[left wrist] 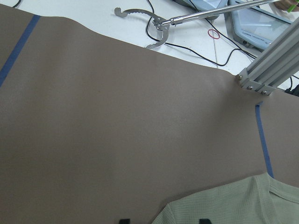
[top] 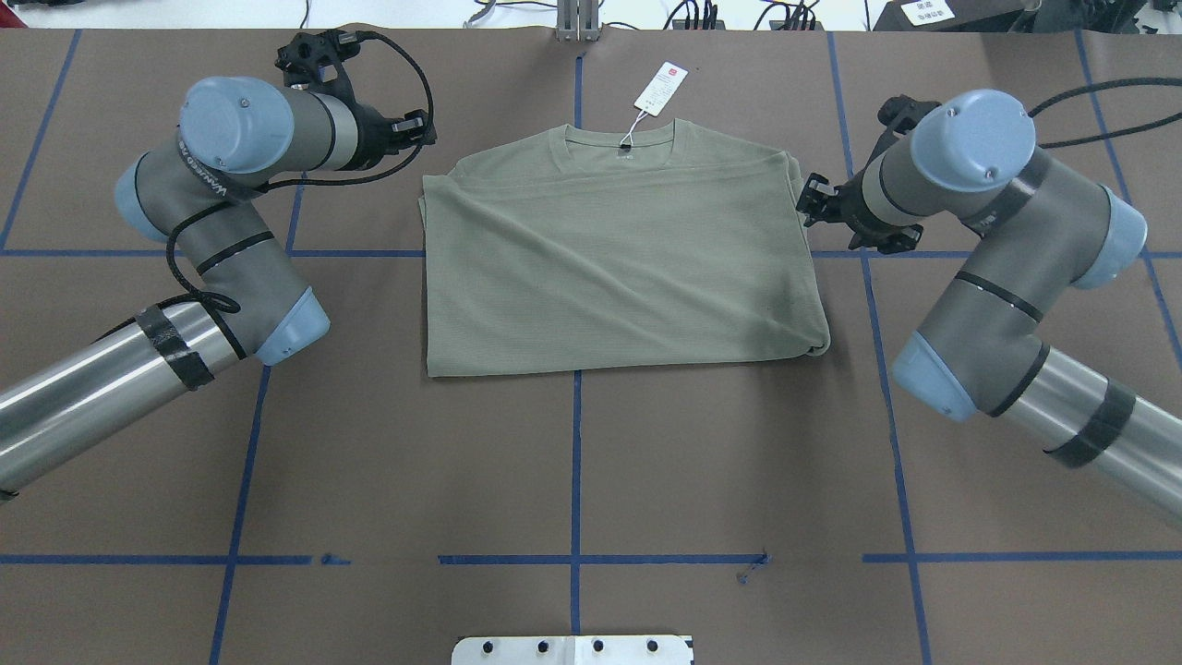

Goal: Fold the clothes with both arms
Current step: 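Move the right gripper down to the folded corner nearest the robot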

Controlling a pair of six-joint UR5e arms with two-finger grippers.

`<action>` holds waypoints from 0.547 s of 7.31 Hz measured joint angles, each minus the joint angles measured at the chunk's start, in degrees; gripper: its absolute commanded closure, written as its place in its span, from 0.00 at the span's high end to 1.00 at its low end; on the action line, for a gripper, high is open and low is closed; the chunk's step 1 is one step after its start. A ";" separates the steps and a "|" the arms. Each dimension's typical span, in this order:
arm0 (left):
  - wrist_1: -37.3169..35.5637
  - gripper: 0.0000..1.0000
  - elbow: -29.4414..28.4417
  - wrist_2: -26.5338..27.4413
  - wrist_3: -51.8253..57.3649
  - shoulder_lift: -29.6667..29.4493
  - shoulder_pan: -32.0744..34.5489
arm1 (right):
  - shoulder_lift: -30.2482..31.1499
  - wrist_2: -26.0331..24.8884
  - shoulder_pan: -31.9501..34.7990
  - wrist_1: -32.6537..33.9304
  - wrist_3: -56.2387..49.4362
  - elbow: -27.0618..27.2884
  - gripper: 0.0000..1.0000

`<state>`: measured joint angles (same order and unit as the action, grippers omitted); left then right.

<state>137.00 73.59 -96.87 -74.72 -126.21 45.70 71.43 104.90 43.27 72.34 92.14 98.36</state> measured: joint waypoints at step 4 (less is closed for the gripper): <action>-0.22 0.58 0.40 0.02 -0.13 0.21 -0.04 | 3.91 -5.87 -8.11 -0.10 10.57 3.83 0.69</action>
<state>136.77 73.99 -96.86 -74.85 -126.00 45.66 75.35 99.03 35.16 72.25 102.71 102.19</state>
